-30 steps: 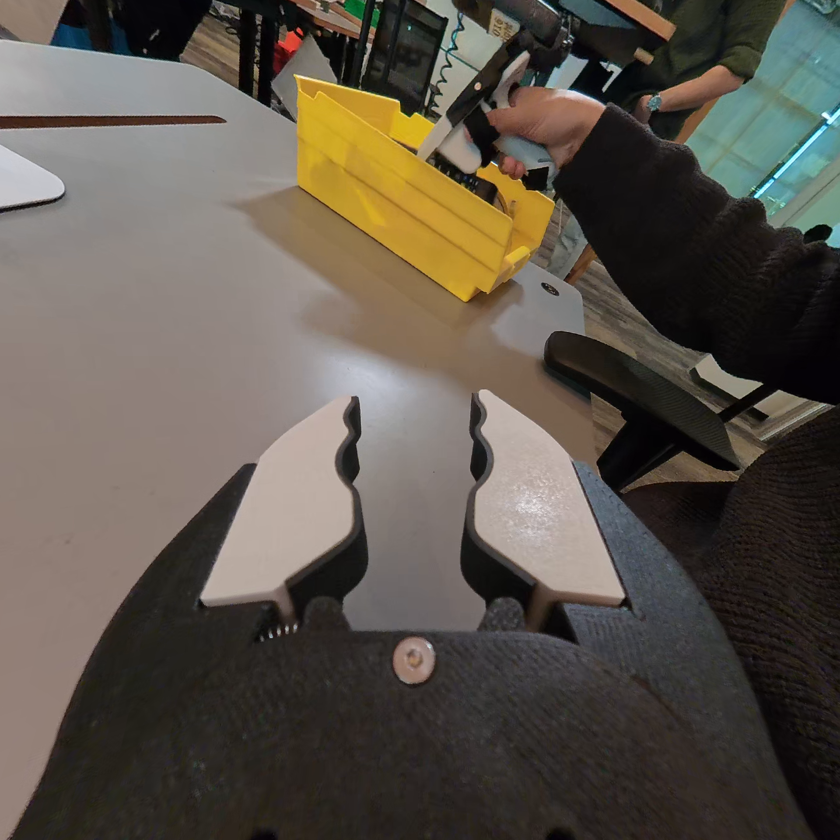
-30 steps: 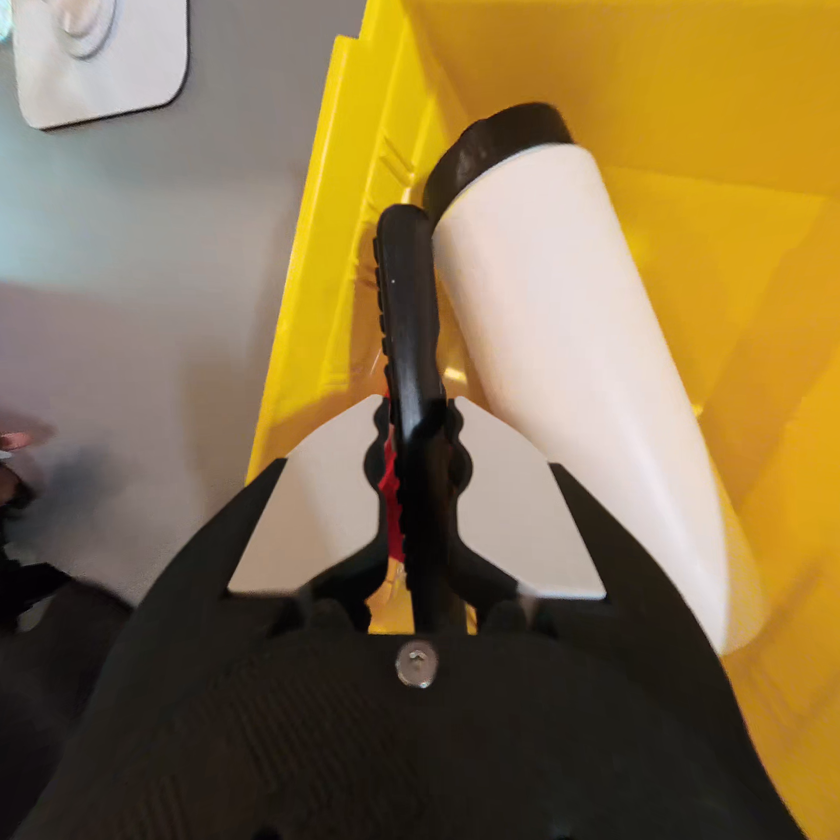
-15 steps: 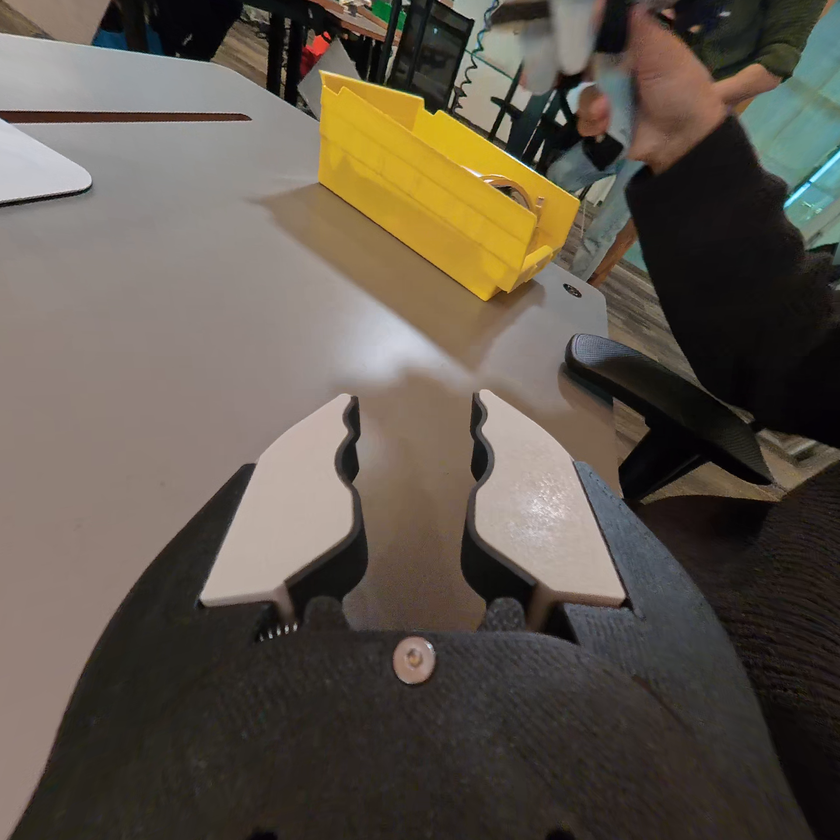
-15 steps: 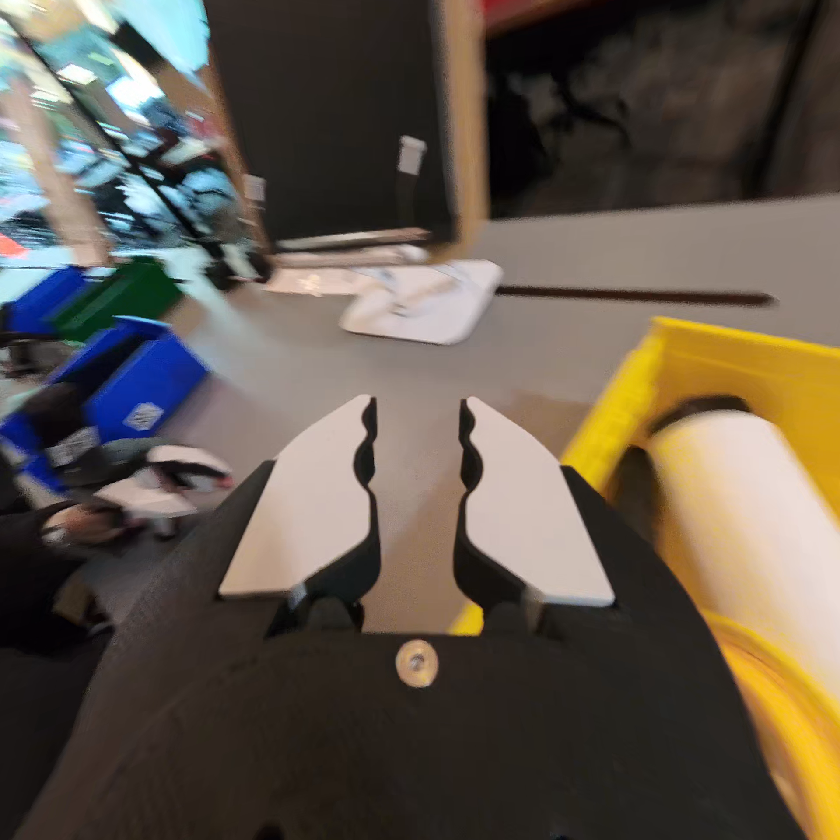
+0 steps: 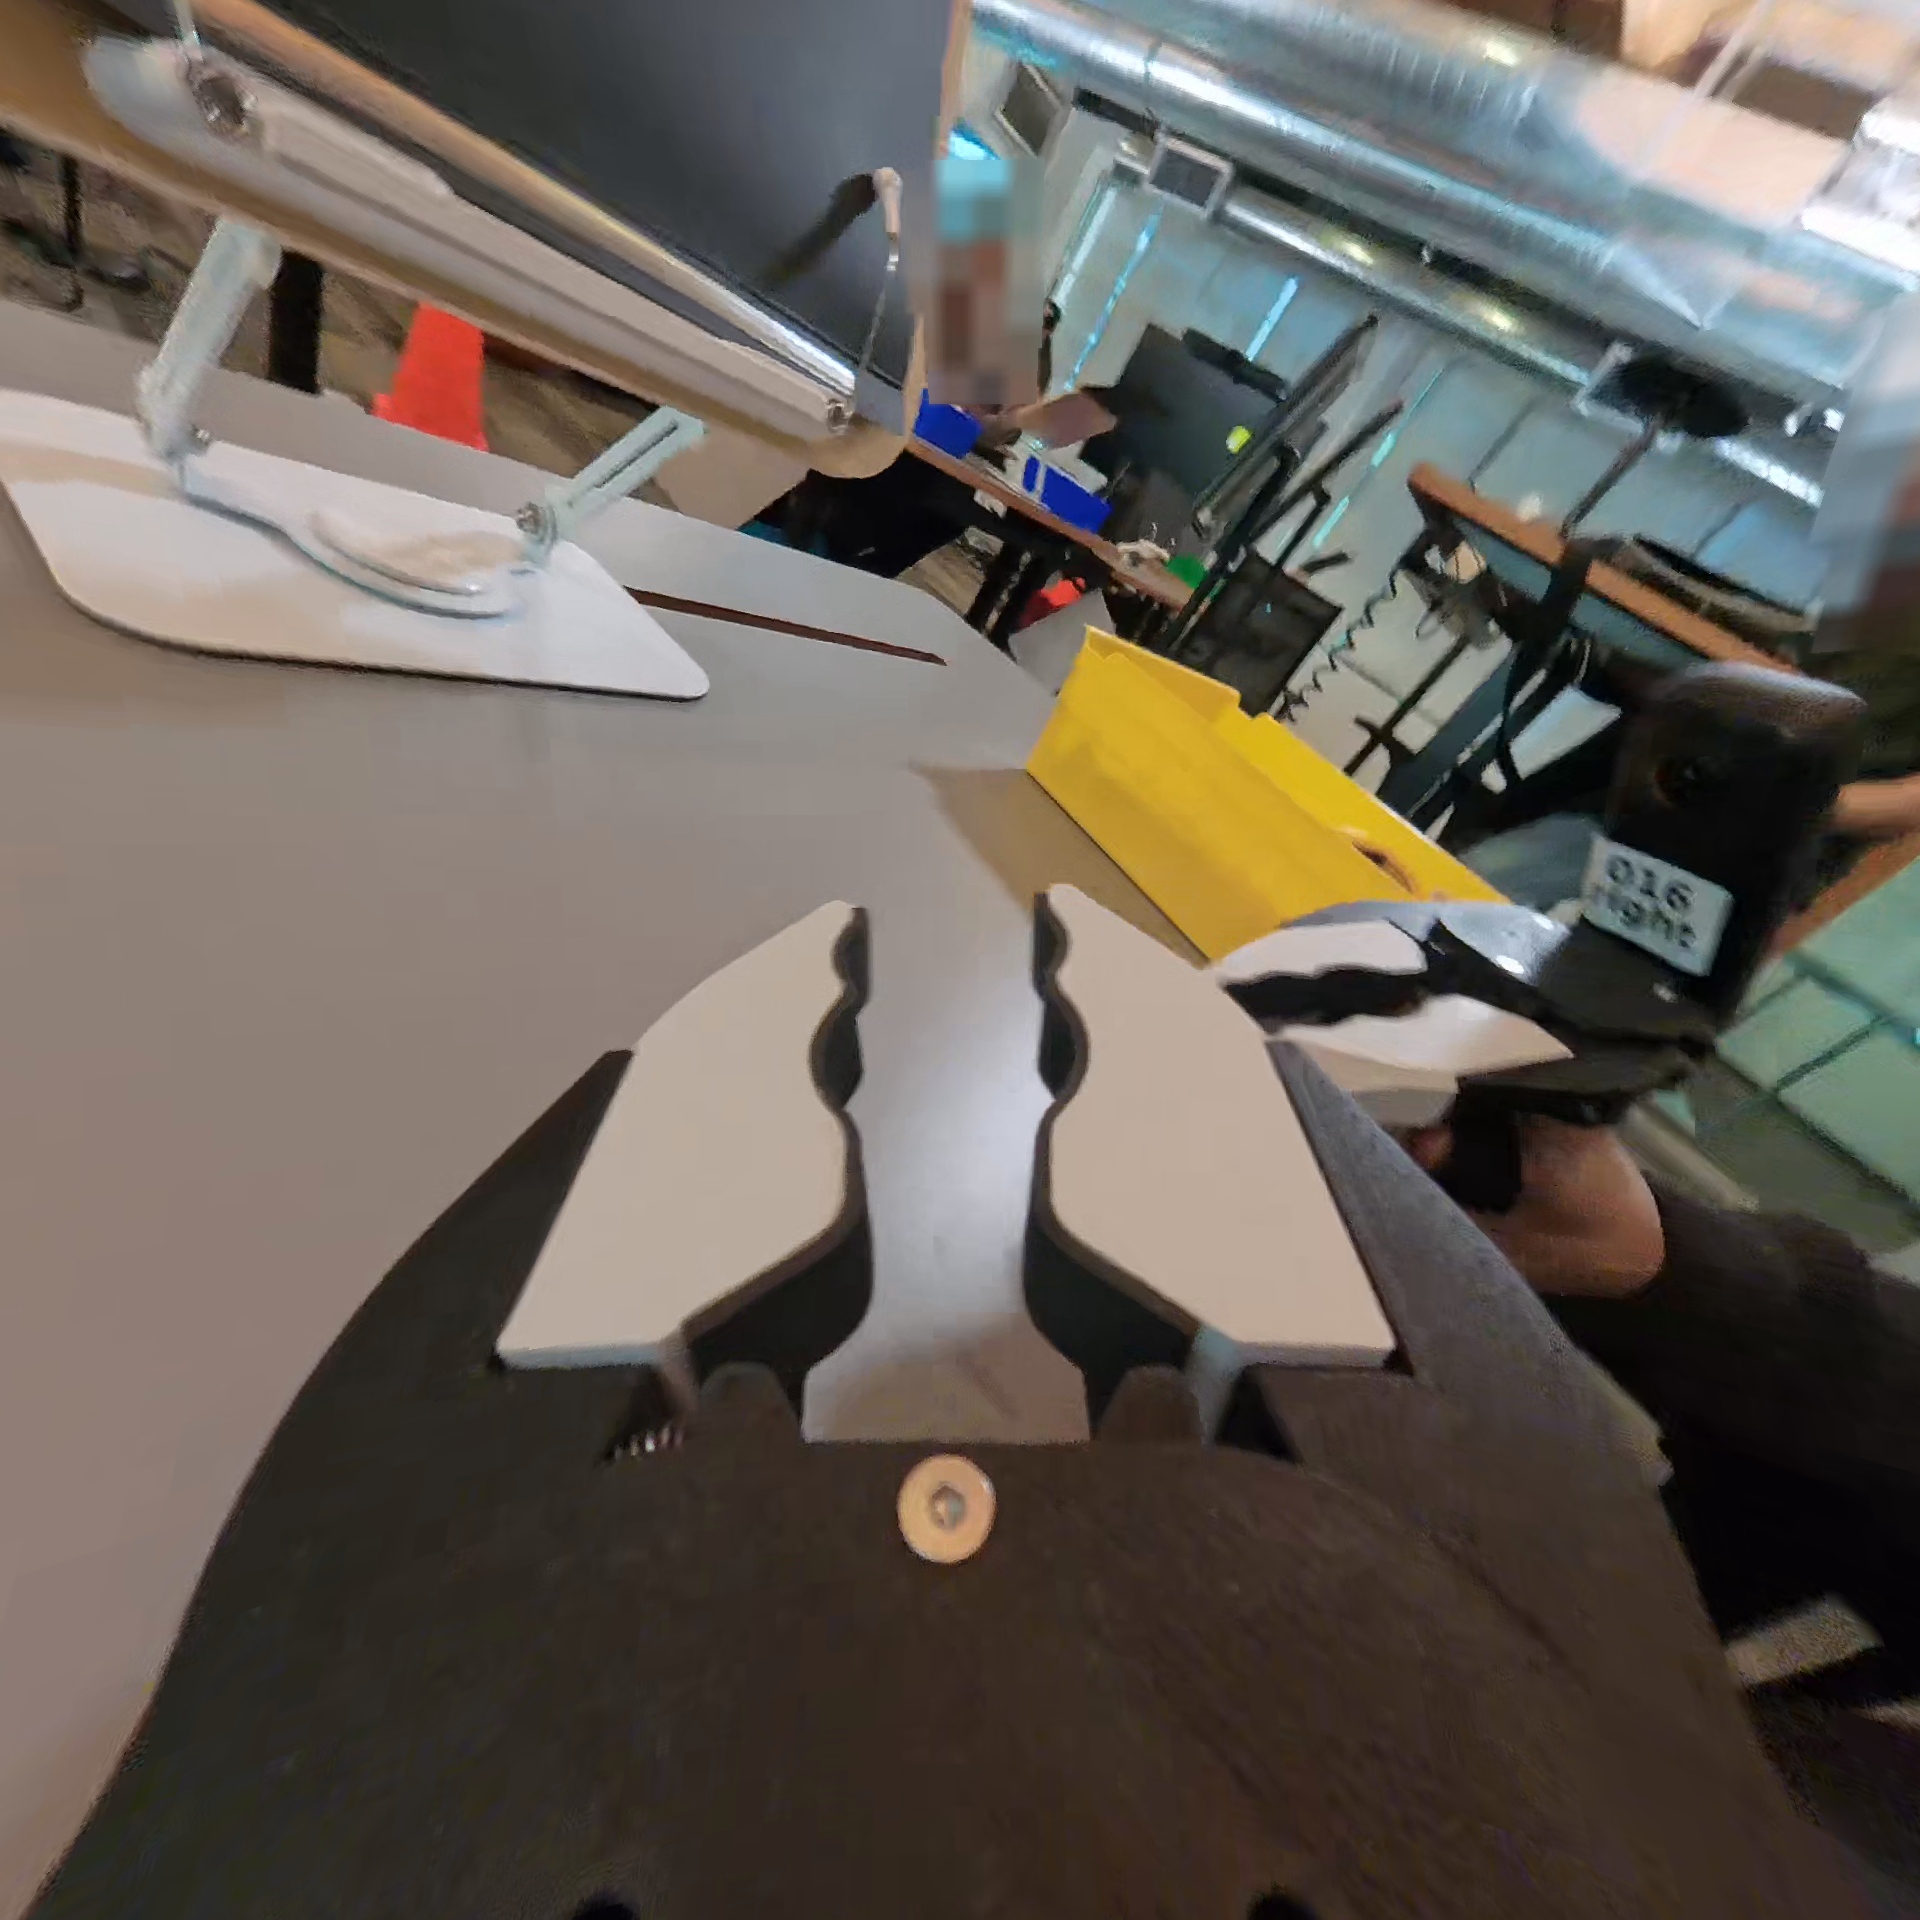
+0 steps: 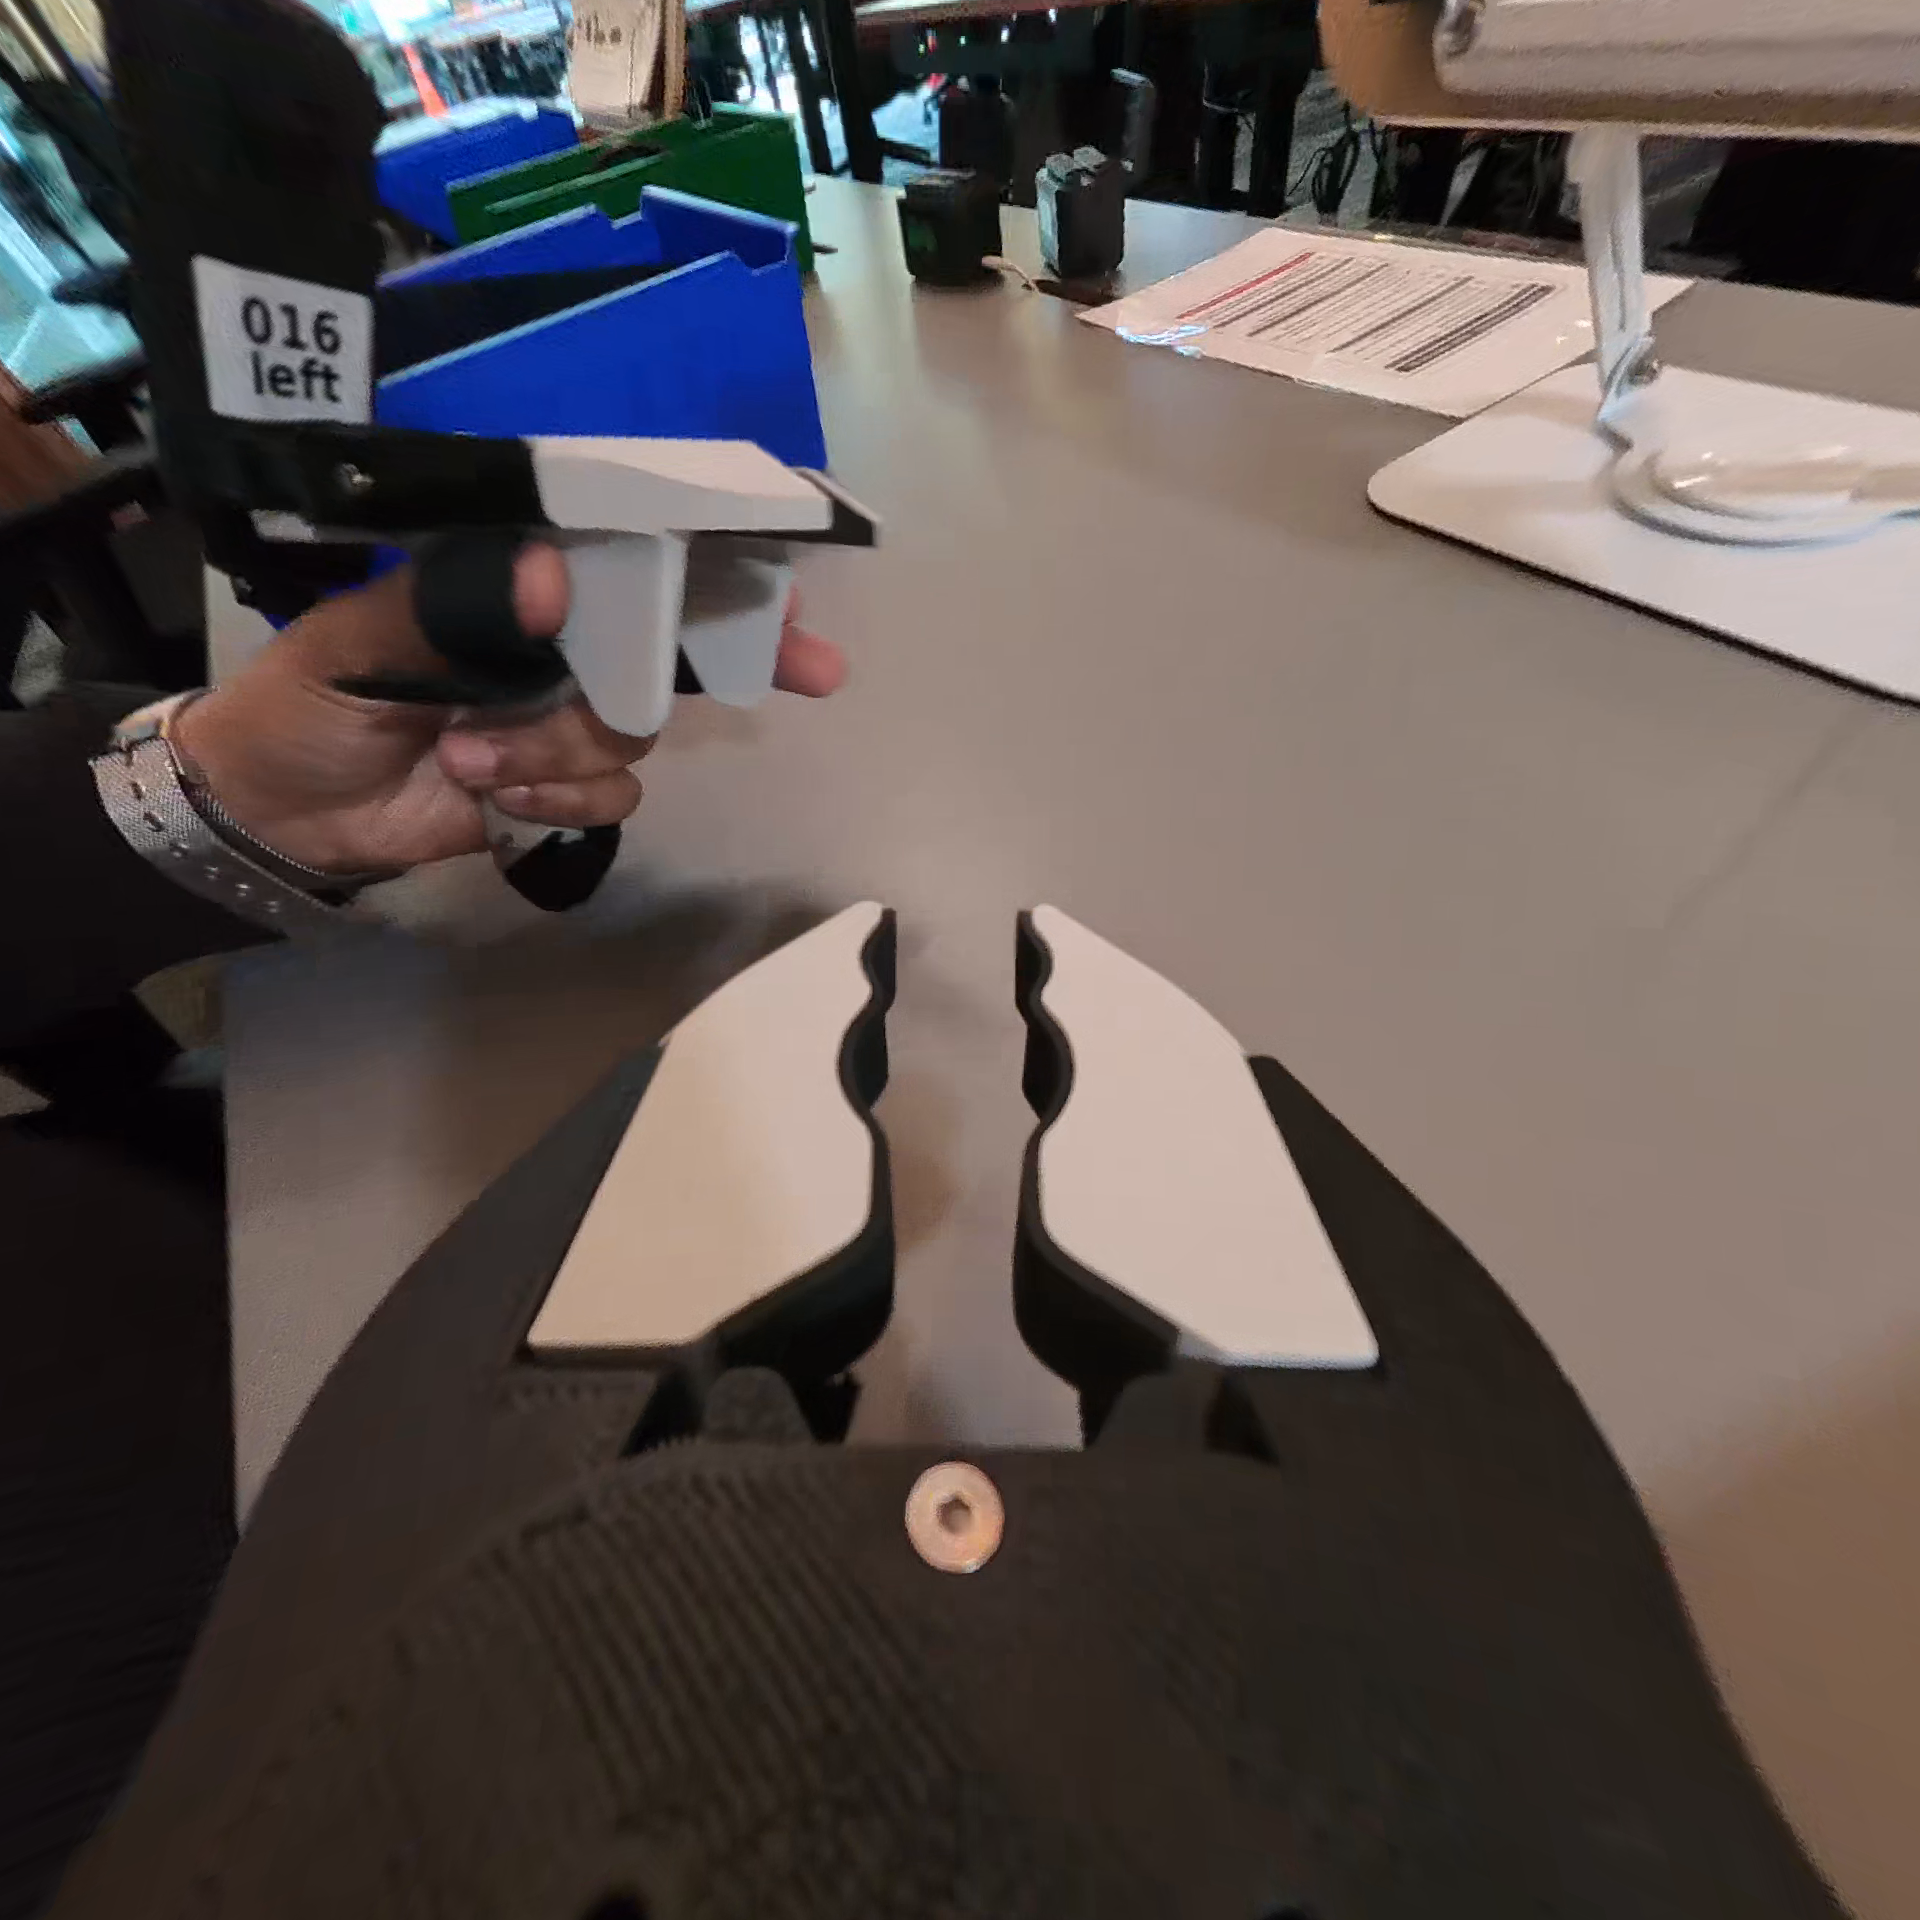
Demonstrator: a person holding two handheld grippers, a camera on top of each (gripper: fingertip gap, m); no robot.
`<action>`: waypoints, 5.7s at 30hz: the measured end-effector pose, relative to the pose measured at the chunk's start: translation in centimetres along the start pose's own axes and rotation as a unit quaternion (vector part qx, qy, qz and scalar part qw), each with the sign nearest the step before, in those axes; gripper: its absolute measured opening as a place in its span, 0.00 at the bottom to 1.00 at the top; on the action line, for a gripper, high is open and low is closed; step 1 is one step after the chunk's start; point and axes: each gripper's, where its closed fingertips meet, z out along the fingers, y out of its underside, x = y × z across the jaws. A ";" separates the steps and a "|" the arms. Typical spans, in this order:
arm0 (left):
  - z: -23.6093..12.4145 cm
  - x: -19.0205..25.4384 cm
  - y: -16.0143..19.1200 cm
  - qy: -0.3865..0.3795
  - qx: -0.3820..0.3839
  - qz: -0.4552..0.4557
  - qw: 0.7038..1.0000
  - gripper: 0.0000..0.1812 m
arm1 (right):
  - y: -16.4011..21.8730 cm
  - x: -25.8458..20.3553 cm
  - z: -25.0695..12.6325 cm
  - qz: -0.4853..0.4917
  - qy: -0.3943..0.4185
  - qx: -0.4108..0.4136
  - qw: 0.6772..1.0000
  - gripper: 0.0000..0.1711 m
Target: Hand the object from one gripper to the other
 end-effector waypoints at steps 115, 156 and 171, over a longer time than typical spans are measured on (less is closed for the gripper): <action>-19.6 -13.7 -18.6 -0.161 0.102 0.041 0.981 0.06 | 0.6 0.4 -1.7 0.125 -0.041 0.025 0.991 0.13; 0.4 9.1 4.1 0.246 -0.049 -0.025 0.968 0.05 | -7.1 -2.7 -1.5 0.118 -0.241 0.178 0.947 0.18; 1.0 9.0 4.7 0.250 -0.082 -0.044 0.964 0.17 | -7.4 -1.9 -1.4 0.131 -0.234 0.182 0.946 0.09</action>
